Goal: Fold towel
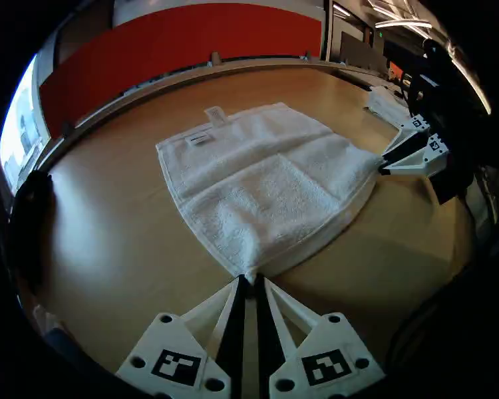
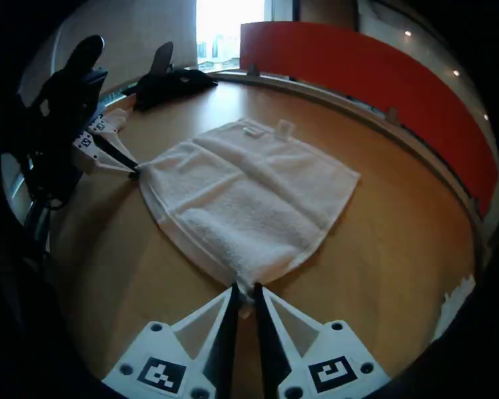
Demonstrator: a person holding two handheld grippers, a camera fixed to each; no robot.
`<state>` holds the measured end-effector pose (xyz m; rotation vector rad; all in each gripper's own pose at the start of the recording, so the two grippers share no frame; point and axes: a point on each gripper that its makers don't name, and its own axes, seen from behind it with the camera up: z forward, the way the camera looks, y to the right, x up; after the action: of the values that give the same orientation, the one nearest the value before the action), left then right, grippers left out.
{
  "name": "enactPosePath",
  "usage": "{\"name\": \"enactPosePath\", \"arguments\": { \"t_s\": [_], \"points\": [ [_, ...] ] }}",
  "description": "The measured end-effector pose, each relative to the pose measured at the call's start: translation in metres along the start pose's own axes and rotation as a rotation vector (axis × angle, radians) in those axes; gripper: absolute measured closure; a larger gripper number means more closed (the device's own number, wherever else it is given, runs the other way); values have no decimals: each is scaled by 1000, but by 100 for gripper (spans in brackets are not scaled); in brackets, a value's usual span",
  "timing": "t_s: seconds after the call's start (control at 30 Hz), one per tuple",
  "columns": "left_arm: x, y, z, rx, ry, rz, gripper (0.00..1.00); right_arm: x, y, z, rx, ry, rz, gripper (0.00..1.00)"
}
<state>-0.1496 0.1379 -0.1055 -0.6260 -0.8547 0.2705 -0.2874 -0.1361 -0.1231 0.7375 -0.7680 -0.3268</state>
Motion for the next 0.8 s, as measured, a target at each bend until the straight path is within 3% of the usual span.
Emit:
{"name": "enactPosePath", "arguments": {
  "t_s": [0.37,0.8],
  "points": [
    [25,-1,-21,11,43,-62,90,18,8,-16,-12,16,13,83],
    [56,0,-58,29,67,-74,90,55,9,-55,-27,60,-8,83]
  ]
}}
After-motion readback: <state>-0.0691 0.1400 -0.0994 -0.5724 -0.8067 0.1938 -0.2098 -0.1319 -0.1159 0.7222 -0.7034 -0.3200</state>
